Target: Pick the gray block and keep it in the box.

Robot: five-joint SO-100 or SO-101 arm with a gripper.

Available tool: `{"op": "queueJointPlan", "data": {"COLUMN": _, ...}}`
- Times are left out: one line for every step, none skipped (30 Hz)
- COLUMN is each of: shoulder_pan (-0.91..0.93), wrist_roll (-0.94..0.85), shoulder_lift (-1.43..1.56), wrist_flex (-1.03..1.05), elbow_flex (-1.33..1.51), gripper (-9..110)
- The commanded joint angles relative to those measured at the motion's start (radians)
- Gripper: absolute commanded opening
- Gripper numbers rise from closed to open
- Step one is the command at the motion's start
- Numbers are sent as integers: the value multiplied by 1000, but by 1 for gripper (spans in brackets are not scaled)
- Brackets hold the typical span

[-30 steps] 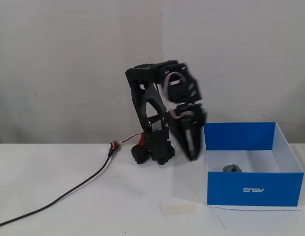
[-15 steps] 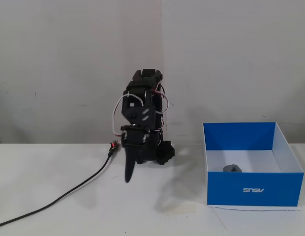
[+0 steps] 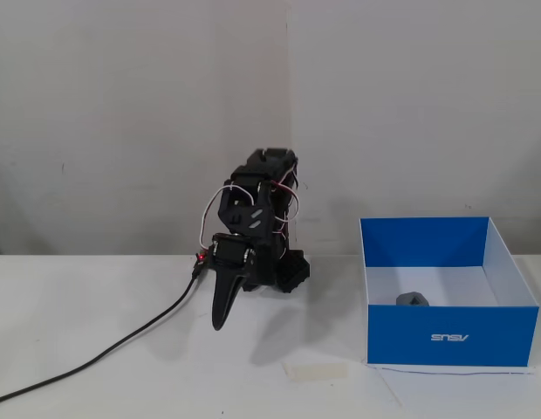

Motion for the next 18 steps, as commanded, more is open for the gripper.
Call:
{"op": "queueJointPlan", "data": {"shoulder_pan": -20, "wrist_roll": 8, "shoulder_lift": 213, "wrist_flex": 89, "elbow_flex": 37, "gripper": 0}}
{"op": "queueJointPlan", "data": {"shoulder_pan": -25, "wrist_roll": 8, "shoulder_lift": 259, "wrist_flex": 120, "elbow_flex": 52, "gripper": 0}}
{"op": "queueJointPlan", "data": {"shoulder_pan": -29, "wrist_roll": 8, "shoulder_lift": 305, "wrist_flex": 150, "elbow_flex": 67, "gripper": 0}}
{"op": "queueJointPlan", "data": {"shoulder_pan": -34, "wrist_roll": 8, "shoulder_lift": 353, "wrist_flex": 181, "elbow_flex": 81, "gripper": 0}}
{"op": "queueJointPlan", "data": {"shoulder_pan": -38, "wrist_roll": 8, "shoulder_lift": 399, "wrist_flex": 215, "elbow_flex": 95, "gripper": 0}}
{"op": "queueJointPlan", "data": {"shoulder_pan": -43, "wrist_roll": 8, "shoulder_lift": 446, "wrist_flex": 247, "elbow_flex": 109, "gripper": 0}}
{"op": "queueJointPlan", "data": {"shoulder_pan": -49, "wrist_roll": 8, "shoulder_lift": 471, "wrist_flex": 265, "elbow_flex": 123, "gripper": 0}}
{"op": "queueJointPlan", "data": {"shoulder_pan": -52, "wrist_roll": 8, "shoulder_lift": 463, "wrist_flex": 273, "elbow_flex": 123, "gripper": 0}}
{"op": "queueJointPlan", "data": {"shoulder_pan": -54, "wrist_roll": 8, "shoulder_lift": 468, "wrist_flex": 278, "elbow_flex": 130, "gripper": 0}}
{"op": "queueJointPlan", "data": {"shoulder_pan": -54, "wrist_roll": 8, "shoulder_lift": 468, "wrist_flex": 279, "elbow_flex": 135, "gripper": 0}}
{"op": "queueJointPlan", "data": {"shoulder_pan": -57, "wrist_roll": 8, "shoulder_lift": 468, "wrist_flex": 284, "elbow_flex": 140, "gripper": 0}}
{"op": "queueJointPlan", "data": {"shoulder_pan": -57, "wrist_roll": 8, "shoulder_lift": 468, "wrist_flex": 288, "elbow_flex": 143, "gripper": 0}}
{"op": "queueJointPlan", "data": {"shoulder_pan": -57, "wrist_roll": 8, "shoulder_lift": 468, "wrist_flex": 293, "elbow_flex": 149, "gripper": 0}}
{"op": "queueJointPlan", "data": {"shoulder_pan": -60, "wrist_roll": 9, "shoulder_lift": 468, "wrist_flex": 298, "elbow_flex": 153, "gripper": 0}}
{"op": "queueJointPlan", "data": {"shoulder_pan": -58, "wrist_roll": 11, "shoulder_lift": 468, "wrist_flex": 299, "elbow_flex": 153, "gripper": 0}}
{"op": "queueJointPlan", "data": {"shoulder_pan": -58, "wrist_roll": 11, "shoulder_lift": 469, "wrist_flex": 301, "elbow_flex": 153, "gripper": 0}}
{"op": "queueJointPlan", "data": {"shoulder_pan": -58, "wrist_roll": 11, "shoulder_lift": 469, "wrist_flex": 304, "elbow_flex": 153, "gripper": 0}}
{"op": "queueJointPlan", "data": {"shoulder_pan": -58, "wrist_roll": 11, "shoulder_lift": 469, "wrist_flex": 308, "elbow_flex": 153, "gripper": 0}}
